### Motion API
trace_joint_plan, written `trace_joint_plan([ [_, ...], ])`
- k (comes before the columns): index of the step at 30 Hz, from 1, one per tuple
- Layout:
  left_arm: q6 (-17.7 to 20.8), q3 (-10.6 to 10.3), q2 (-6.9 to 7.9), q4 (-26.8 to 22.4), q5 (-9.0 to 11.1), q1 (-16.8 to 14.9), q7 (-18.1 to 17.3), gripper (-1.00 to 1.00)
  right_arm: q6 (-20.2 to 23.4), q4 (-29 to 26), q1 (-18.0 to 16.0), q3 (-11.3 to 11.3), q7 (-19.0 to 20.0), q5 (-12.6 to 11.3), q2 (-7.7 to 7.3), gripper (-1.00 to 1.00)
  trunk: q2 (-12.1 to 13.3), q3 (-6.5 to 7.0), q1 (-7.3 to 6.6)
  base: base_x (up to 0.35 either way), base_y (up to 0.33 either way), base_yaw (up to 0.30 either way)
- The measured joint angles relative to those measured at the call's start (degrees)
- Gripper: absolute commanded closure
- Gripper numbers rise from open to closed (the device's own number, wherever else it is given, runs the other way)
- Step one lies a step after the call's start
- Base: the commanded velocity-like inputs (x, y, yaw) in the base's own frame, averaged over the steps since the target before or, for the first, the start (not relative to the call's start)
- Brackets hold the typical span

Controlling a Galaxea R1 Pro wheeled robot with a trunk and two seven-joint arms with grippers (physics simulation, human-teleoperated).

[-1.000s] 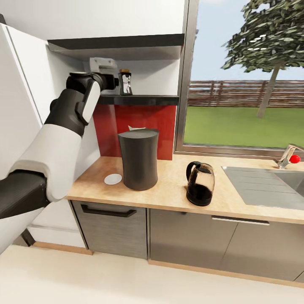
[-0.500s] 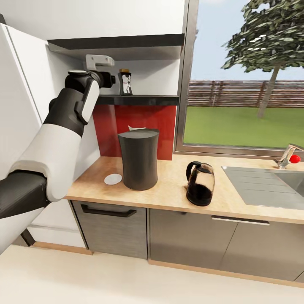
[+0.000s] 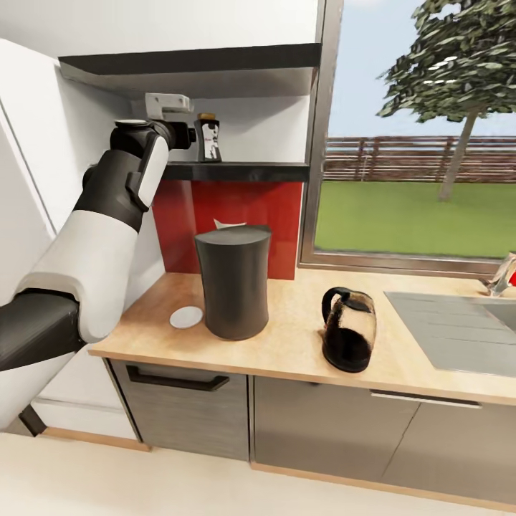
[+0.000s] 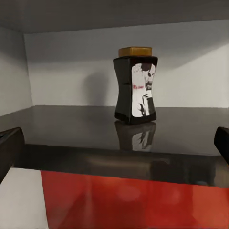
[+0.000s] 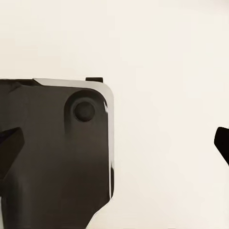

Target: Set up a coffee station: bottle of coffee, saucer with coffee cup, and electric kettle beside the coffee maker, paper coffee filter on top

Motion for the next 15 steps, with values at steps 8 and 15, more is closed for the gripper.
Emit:
trace_joint_plan([
  [8, -0.1, 0.1, 0.01, -0.1, 0.1, 0.0, 0.0, -1.00, 0.0, 0.1, 0.0, 0.1, 0.0, 0.0, 0.00, -1.00, 0.0, 0.00, 0.01, 0.296, 0.191, -0.042],
  [15, -0.1, 0.1, 0.22, -0.3, 0.2, 0.0, -0.1, -1.00, 0.0, 0.2, 0.0, 0.2, 0.1, 0.0, 0.17, -1.00, 0.0, 0.00, 0.03, 0.192, 0.164, -0.205],
])
